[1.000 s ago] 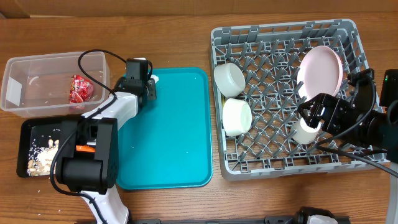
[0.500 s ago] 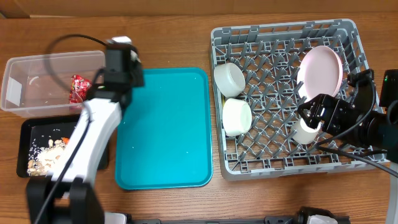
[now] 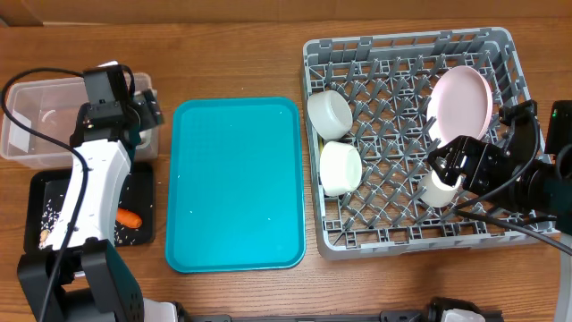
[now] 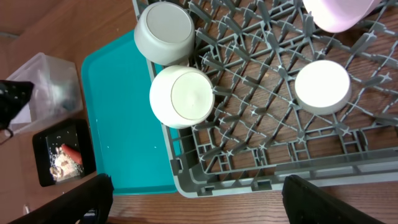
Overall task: Sort waste into correct bins and load items into the dishwasher rack
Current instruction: 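Carry the tissue left and drop it into the clear bin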
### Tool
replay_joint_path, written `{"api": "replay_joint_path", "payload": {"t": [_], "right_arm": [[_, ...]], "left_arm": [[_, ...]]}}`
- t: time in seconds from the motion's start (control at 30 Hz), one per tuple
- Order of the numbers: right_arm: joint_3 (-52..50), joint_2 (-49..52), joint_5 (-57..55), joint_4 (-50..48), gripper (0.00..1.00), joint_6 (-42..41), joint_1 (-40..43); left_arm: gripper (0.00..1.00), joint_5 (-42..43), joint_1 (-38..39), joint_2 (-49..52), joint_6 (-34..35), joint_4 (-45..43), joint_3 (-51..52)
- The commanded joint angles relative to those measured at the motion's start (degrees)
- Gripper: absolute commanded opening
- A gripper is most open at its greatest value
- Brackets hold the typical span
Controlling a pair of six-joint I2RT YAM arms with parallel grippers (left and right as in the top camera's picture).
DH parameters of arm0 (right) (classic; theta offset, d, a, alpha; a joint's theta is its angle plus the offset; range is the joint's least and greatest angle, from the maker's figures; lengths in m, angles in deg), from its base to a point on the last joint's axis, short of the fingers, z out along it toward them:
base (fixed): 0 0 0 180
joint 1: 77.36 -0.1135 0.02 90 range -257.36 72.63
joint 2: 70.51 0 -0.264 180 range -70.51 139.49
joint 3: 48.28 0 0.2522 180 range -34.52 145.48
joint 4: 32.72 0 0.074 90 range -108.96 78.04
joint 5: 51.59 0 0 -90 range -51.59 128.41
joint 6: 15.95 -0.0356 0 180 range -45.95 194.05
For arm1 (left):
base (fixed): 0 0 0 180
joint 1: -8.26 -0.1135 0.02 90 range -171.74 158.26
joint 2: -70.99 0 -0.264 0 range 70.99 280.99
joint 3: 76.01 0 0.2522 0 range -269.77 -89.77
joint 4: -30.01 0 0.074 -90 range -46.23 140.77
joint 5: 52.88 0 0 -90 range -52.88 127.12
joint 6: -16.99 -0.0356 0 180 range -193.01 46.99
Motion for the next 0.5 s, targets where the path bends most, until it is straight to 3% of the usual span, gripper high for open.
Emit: {"api": "replay_joint_path", "payload": {"t": [0.0,0.1,0.2,0.47], "right_arm": [[0.5,-1.7,-0.1,-0.5,0.92,0.3,0.1],[1.0,-3.2,0.7,-0.7,0.94,0.3,0.1],[2.5,-4.9,0.7,-0.8,0.95,0.4,0.1],[6.4,-11.0,2.5,-0.7,0.99,0.4,0.1]], "left_arm": [[0.94,5.3,-0.2,-4.2,0.0,5.5,-5.1],[0.81,11.4,-0.2,-8.4,-3.6,14.8,-11.2],[0.76,16.9,-0.2,-13.3,-3.7,24.7,-17.5],[0.87,22.7,1.2,-30.1,-3.5,43.1,-25.0]]}}
